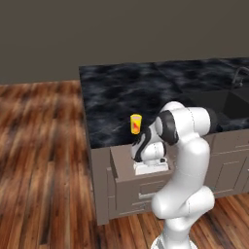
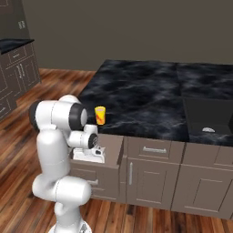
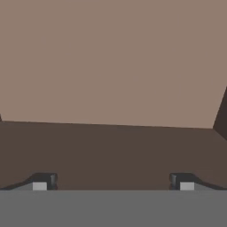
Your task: Pick up the straw from the right drawer and put it inside the smoothie cup.
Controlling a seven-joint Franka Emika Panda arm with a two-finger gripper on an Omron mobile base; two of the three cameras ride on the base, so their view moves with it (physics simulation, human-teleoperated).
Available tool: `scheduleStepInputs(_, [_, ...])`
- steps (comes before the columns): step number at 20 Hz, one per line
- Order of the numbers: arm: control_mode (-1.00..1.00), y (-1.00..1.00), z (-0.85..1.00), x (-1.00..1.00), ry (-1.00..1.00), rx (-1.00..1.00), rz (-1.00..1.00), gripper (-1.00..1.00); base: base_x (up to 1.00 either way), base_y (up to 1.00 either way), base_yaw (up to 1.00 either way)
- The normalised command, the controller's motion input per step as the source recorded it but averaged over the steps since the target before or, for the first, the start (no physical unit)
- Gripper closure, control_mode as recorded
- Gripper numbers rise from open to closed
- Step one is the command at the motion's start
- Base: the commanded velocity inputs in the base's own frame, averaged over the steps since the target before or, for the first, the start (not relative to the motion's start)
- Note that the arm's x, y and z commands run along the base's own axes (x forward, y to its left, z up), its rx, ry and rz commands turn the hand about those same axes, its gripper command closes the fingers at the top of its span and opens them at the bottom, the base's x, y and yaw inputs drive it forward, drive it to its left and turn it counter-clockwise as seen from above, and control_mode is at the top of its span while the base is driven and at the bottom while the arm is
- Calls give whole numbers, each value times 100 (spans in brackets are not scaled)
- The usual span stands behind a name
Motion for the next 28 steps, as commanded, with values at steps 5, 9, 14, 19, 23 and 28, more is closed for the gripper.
scheduleStepInputs(5, [-100,-12,23,-95,8,0,1,-100,0,0,0])
scheduleStepInputs(9, [-100,-14,58,-40,0,7,0,-100,0,0,0])
scheduleStepInputs(14, [-100,0,61,-2,-2,8,0,-100,0,0,0])
scheduleStepInputs(19, [-100,7,25,19,0,1,0,-100,0,0,0])
scheduleStepInputs(23, [-100,14,0,44,1,0,0,-100,0,0,0])
scheduleStepInputs(28, [-100,15,0,50,0,0,0,-100,0,0,0])
